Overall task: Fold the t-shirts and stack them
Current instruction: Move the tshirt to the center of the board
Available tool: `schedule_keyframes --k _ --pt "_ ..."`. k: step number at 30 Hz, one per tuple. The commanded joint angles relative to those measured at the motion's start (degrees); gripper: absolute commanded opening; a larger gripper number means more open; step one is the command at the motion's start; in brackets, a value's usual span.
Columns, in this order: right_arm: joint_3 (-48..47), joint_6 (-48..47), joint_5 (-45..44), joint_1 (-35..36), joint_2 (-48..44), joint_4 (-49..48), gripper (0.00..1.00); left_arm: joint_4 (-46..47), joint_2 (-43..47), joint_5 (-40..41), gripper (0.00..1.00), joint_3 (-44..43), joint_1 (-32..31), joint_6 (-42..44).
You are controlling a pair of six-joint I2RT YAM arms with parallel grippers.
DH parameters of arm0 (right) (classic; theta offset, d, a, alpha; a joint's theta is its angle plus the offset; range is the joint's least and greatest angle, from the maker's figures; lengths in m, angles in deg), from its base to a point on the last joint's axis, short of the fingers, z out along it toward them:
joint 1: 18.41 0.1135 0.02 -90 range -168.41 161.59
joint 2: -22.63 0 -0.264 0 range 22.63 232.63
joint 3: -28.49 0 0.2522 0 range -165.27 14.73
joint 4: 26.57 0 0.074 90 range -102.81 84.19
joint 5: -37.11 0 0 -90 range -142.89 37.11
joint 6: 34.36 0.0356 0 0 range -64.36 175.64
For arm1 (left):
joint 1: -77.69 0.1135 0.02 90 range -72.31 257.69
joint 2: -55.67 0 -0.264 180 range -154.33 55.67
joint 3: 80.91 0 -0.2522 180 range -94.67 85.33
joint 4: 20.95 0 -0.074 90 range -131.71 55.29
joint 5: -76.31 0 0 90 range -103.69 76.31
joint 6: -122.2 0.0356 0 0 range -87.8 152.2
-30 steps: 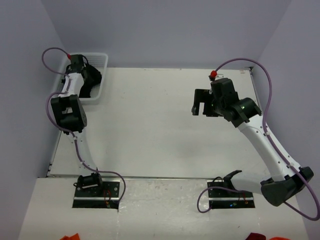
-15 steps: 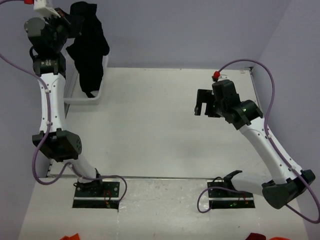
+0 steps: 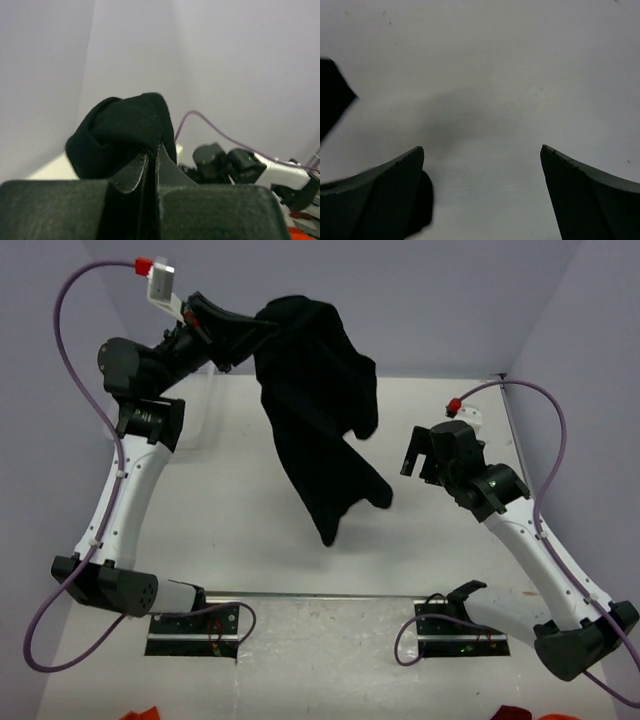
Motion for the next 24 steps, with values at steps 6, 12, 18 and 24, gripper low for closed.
schedule_keyframes --k 6,12,18,24 --pt "4.3 -0.5 0.8 0.6 -5.9 -9.0 0.99 -19.2 6.0 15.8 0.35 31.5 1.2 24.4" --pt "11.5 -0.7 8.1 5.5 -7.4 -10.3 0.99 -1.1 -4.7 20.0 1.00 48.7 6.0 28.1" --pt "22.0 5.8 9.0 14.0 -13.0 -8.4 0.99 -16.8 11.9 35.0 1.00 47.5 -0.6 27.3" --pt "30.8 7.8 19.7 14.2 -16.7 -14.6 0.89 -35.1 19.1 37.1 0.93 44.0 -4.2 25.0"
